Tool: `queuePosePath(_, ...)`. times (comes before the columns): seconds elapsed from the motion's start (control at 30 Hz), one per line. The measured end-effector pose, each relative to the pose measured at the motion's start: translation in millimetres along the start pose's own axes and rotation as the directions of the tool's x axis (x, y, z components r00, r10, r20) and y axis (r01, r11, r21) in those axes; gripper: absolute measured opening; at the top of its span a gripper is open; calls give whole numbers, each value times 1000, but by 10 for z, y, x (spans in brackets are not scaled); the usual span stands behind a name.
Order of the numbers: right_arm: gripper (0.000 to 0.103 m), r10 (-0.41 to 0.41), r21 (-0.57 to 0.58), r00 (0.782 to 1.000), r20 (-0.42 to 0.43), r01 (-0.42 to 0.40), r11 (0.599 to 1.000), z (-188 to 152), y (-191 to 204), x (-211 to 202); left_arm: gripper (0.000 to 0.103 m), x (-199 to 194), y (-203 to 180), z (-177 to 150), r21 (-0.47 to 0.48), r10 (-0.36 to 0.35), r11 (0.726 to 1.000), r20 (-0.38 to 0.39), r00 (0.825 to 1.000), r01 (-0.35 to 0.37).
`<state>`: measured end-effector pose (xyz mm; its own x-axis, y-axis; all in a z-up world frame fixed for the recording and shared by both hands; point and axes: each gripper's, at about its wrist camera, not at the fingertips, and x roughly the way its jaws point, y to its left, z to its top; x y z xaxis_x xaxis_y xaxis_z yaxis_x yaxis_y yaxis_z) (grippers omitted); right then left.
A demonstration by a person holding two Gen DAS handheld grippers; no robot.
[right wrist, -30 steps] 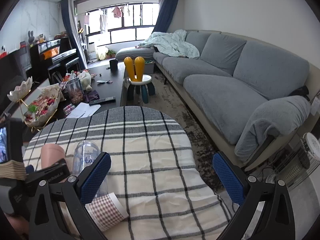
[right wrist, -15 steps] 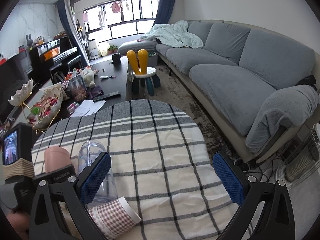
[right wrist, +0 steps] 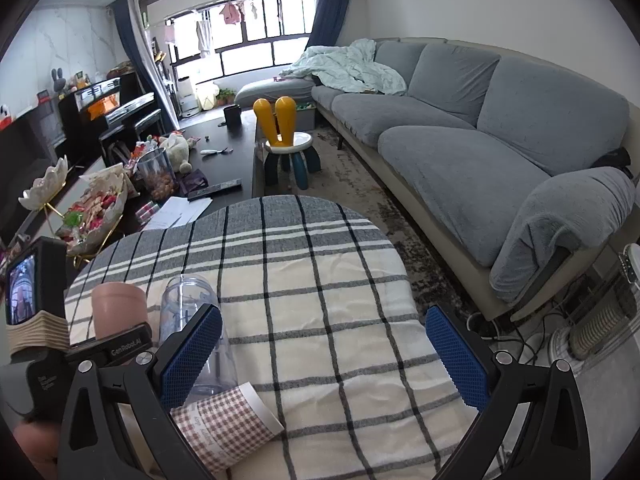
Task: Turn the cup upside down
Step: 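Lift the pink cup off the table with the left tool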
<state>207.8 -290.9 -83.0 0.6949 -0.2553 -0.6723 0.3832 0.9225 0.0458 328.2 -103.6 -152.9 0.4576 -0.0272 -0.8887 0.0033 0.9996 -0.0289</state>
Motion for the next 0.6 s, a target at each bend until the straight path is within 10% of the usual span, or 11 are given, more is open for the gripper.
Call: queuePosePath(0.6, 102, 31, 7, 995, 93, -31, 999, -43, -82, -860, 70, -1082, 77, -176, 37, -37, 999, 145, 989, 32)
